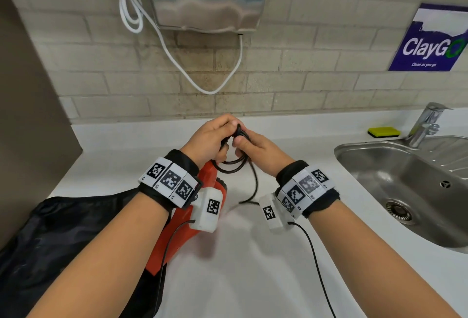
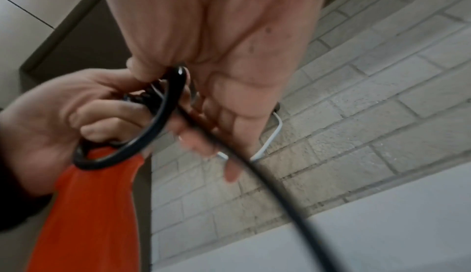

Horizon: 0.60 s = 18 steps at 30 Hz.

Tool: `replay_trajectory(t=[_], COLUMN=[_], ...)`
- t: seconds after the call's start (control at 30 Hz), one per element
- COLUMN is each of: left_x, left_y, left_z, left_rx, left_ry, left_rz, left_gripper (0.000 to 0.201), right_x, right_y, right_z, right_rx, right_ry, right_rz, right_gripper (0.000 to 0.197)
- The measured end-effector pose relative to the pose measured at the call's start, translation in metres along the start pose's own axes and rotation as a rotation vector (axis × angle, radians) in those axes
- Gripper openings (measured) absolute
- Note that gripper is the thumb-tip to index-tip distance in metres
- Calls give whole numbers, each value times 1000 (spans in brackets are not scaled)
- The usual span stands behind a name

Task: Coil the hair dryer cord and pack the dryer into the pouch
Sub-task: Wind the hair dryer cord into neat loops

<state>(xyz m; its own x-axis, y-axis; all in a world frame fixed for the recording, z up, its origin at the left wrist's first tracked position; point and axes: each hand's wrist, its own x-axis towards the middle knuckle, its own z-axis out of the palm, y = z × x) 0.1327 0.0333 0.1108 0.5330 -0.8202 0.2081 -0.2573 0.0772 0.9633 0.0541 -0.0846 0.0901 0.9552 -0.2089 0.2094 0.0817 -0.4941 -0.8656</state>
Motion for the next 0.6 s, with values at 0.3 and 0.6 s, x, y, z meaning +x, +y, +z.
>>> replay_trajectory(t=[0.3,0.6], left_x=[1,-2], left_y=[-2,1], left_z=[-2,-7], left_rx=[7,15], left_ry=[96,83], left_rz=[-30,-72], left_gripper=[21,17], right_x=[-7,3], right_y=[13,22], right_z=[-3,-20], right_rx=[-93,-150], right_ry=[58,407], right_rz=[26,-27], right_gripper=[38,37])
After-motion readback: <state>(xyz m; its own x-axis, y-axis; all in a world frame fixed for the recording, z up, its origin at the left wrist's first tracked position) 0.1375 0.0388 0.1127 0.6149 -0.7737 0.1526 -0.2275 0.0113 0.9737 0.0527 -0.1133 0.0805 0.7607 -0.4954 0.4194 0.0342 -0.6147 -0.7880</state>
